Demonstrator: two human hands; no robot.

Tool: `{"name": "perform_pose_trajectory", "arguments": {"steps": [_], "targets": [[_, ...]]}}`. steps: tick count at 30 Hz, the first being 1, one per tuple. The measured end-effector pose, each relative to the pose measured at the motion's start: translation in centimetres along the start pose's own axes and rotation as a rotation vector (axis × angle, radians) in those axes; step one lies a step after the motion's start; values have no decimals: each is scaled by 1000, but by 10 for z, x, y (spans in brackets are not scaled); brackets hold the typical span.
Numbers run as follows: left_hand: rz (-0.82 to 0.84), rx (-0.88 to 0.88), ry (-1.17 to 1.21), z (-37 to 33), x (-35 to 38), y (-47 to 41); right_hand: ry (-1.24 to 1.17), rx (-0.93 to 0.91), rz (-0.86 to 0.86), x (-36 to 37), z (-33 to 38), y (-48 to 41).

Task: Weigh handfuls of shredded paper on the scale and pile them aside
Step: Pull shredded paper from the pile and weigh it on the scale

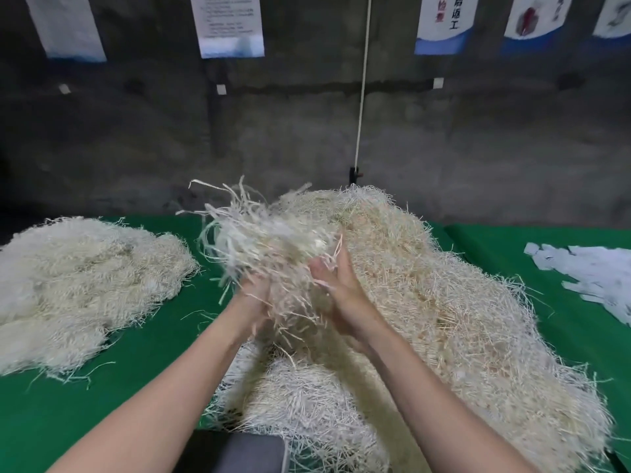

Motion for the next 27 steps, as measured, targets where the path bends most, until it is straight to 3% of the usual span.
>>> {"name": "perform_pose_trajectory", "arguments": {"steps": [2,4,6,9,12,15,18,20,21,25,27], "targets": [[-36,233,-184,1,-12,8,-317,201,83,21,-13,5],[-53,592,-516,8,-29,11,-417,246,77,40,-17,5],[-76,747,-759,17,-40,17,-363,274,-3,62,-23,6],[37,807,-848,24,-50,34,-373,403,-101,80,-38,10],[277,649,-889,34,-77,32,-452,477,-234,83,-53,15],[372,517,-500,32,-113,40,-498,520,-414,79,-64,18],[42,588,-179,29,-148,42,-460,489,-495,88,-62,26],[-178,505,-13,30,-169,33,-430,496,-544,92,-59,33],[-195,422,16,31,-176,28,-450,511,-557,95,-59,36],[201,-169,206,52,-169,28,-654,520,-510,128,-72,51],[342,-326,326,66,-159,36,-622,470,-518,146,-86,52]]}}
Point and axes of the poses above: each hand's wrist, its own y-axis away from the middle knuckle, its own x-axis out of the palm, z = x × y, the point moved 2 cm from there along -y, towards the middle knuckle, and after that the axes turned 14 degrees about -z, right-handed, at the moved point
